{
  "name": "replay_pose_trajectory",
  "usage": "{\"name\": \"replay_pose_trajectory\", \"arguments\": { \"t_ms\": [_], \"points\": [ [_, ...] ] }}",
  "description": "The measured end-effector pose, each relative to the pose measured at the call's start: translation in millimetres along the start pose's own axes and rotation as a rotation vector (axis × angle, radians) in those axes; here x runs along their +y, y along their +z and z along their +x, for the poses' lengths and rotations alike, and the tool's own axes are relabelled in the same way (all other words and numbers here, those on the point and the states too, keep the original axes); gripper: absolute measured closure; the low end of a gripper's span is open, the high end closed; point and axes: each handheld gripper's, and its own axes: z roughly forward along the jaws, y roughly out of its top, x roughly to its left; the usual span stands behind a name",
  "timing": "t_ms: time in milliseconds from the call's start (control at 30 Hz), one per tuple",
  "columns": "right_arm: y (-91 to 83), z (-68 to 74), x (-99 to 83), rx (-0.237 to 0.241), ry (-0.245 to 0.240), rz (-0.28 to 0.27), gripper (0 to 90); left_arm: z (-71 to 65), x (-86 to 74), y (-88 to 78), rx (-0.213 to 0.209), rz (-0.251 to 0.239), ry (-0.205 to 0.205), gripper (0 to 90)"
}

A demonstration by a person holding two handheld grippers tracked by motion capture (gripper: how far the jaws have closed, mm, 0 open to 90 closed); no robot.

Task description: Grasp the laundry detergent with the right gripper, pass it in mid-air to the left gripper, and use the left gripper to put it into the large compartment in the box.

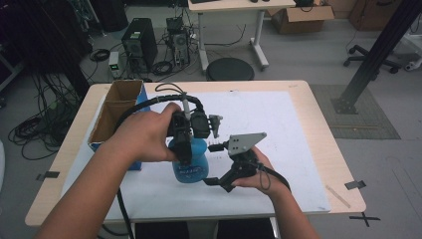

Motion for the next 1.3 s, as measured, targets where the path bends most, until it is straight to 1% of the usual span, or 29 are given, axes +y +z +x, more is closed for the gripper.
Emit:
{"name": "replay_pose_trajectory", "arguments": {
  "t_ms": [100, 133, 167, 200, 233, 267, 300, 400, 433, 467, 500, 533, 567, 600, 633, 667, 700, 733, 767, 800, 833, 900, 933, 967, 1000, 1067, 1100, 1133, 1300],
  "points": [
    [-14.5, -1.7, 0.4, -0.021, -0.006, 0.005, 0.6, 8.3, -3.4, -5.2, -0.008, -0.022, -0.102, 38.9],
    [-14.5, -1.7, 0.4, -0.021, -0.006, 0.005, 0.6, 8.3, -3.4, -5.2, -0.008, -0.022, -0.102, 38.9],
    [-27.0, -3.2, 0.9, -0.048, -0.025, 0.022, 0.4, 16.9, -7.4, -10.5, -0.014, -0.05, -0.198, 38.8],
    [-27.0, -3.2, 0.9, -0.048, -0.025, 0.022, 0.4, 16.9, -7.4, -10.5, -0.014, -0.05, -0.198, 38.8],
    [-38.7, -4.9, 2.0, -0.074, -0.034, 0.035, 0.3, 25.2, -11.8, -15.7, -0.01, -0.072, -0.262, 38.8],
    [-42.5, -5.3, 2.4, -0.078, -0.034, 0.044, 0.3, 29.1, -14.1, -18.3, -0.01, -0.076, -0.294, 38.8],
    [-42.5, -5.3, 2.4, -0.078, -0.034, 0.044, 0.3, 29.1, -14.1, -18.3, -0.01, -0.076, -0.294, 38.8],
    [-59.7, -7.4, 5.3, -0.094, -0.044, 0.122, 0.6, 42.9, -22.0, -29.9, -0.001, -0.066, -0.411, 38.8],
    [-59.7, -7.4, 5.3, -0.094, -0.044, 0.122, 0.6, 42.9, -22.0, -29.9, -0.001, -0.066, -0.411, 38.8],
    [-62.9, -7.9, 6.1, -0.101, -0.047, 0.146, 0.7, 48.1, -25.4, -32.5, -0.01, -0.07, -0.464, 38.8],
    [-69.7, -9.5, 7.9, -0.124, -0.045, 0.196, 0.8, 52.3, -28.4, -34.5, -0.016, -0.077, -0.506, 38.7],
    [-69.7, -9.5, 7.9, -0.124, -0.045, 0.196, 0.8, 55.3, -30.9, -35.8, -0.024, -0.082, -0.537, 38.7],
    [-74.3, -10.8, 8.9, -0.135, -0.048, 0.232, 0.9, 59.1, -34.1, -37.9, -0.03, -0.084, -0.575, 38.8],
    [-74.3, -10.8, 8.9, -0.135, -0.048, 0.232, 0.9, 62.1, -37.0, -39.6, -0.034, -0.087, -0.616, 38.8],
    [-79.0, -11.2, 9.7, -0.139, -0.048, 0.261, 1.2, 67.5, -42.1, -43.3, -0.027, -0.081, -0.671, 38.8],
    [-81.1, -11.2, 10.1, -0.141, -0.05, 0.278, 1.2, 69.9, -44.7, -45.5, -0.023, -0.074, -0.695, 38.8],
    [-81.1, -11.2, 10.1, -0.141, -0.05, 0.278, 1.2, 69.9, -44.7, -45.5, -0.023, -0.074, -0.695, 38.8],
    [-85.2, -11.7, 10.4, -0.142, -0.051, 0.309, 1.2, 74.8, -49.8, -49.6, -0.009, -0.059, -0.733, 38.8],
    [-85.2, -11.7, 10.4, -0.142, -0.051, 0.309, 1.2, 74.8, -49.8, -49.6, -0.009, -0.059, -0.733, 38.8],
    [-87.8, -12.7, 10.4, -0.139, -0.05, 0.334, 1.4, 79.8, -55.6, -54.2, -0.005, -0.036, -0.776, 38.7],
    [-87.8, -12.7, 10.4, -0.139, -0.05, 0.334, 1.4, 79.8, -55.6, -54.2, -0.005, -0.036, -0.776, 38.8],
    [-90.0, -14.6, 10.2, -0.14, -0.049, 0.367, 1.4, 83.8, -61.3, -58.7, 0.0, -0.024, -0.811, 38.7],
    [-90.6, -17.6, 9.8, -0.144, -0.04, 0.403, 1.7, 87.1, -66.5, -63.2, 0.0, -0.023, -0.841, 38.7],
    [-90.6, -17.6, 9.8, -0.144, -0.04, 0.403, 1.7, 87.1, -66.5, -63.2, 0.0, -0.023, -0.841, 38.7],
    [-89.7, -21.2, 9.5, -0.142, -0.035, 0.456, 2.1, 91.1, -73.6, -69.7, -0.007, -0.029, -0.873, 38.7],
    [-89.1, -22.5, 9.5, -0.14, -0.036, 0.475, 2.1, 92.4, -76.4, -73.1, -0.01, -0.03, -0.885, 38.7],
    [-87.5, -25.5, 10.0, -0.142, -0.034, 0.519, 2.4, 94.6, -82.1, -80.2, -0.009, -0.037, -0.905, 38.7],
    [-86.9, -26.9, 10.7, -0.142, -0.036, 0.539, 2.5, 95.4, -84.7, -83.9, -0.008, -0.04, -0.918, 38.7],
    [-86.0, -33.7, 14.4, -0.141, -0.03, 0.599, 2.7, 100.5, -96.0, -99.6, 0.002, -0.045, -0.977, 38.6]
  ]
}}
